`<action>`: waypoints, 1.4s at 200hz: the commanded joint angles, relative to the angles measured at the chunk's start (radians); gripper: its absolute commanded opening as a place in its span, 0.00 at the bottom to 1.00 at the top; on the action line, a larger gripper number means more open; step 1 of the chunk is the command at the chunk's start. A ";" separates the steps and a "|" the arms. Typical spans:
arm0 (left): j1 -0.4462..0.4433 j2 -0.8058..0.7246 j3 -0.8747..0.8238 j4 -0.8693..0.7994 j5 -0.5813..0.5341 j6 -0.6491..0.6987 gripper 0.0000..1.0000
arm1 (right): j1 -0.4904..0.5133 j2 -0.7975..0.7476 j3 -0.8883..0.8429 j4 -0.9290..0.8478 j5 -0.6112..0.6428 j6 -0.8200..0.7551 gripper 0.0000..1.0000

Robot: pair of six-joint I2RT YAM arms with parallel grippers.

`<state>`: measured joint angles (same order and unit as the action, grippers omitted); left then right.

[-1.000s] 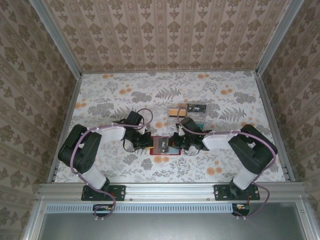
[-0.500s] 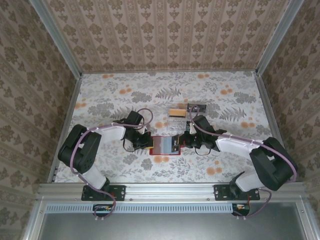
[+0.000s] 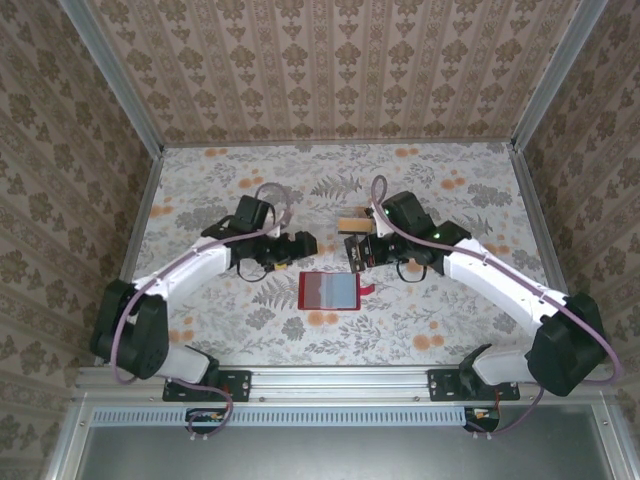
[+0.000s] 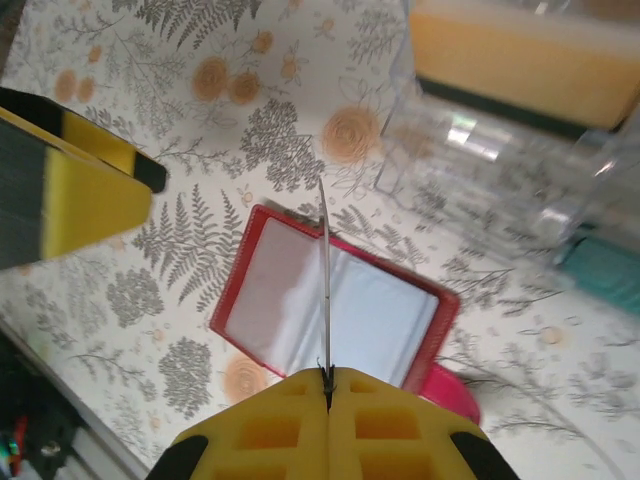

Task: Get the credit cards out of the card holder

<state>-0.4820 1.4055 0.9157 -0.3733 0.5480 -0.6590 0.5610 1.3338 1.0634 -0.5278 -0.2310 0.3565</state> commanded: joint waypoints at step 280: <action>0.188 -0.570 -0.208 0.087 -0.356 0.050 1.00 | -0.087 0.180 0.123 -0.022 0.532 -1.450 0.00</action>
<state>-0.2993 0.8505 0.7151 -0.3054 0.2104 -0.6369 0.4957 1.5017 1.2018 -0.5766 0.2924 -1.0573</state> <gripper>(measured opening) 0.999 0.054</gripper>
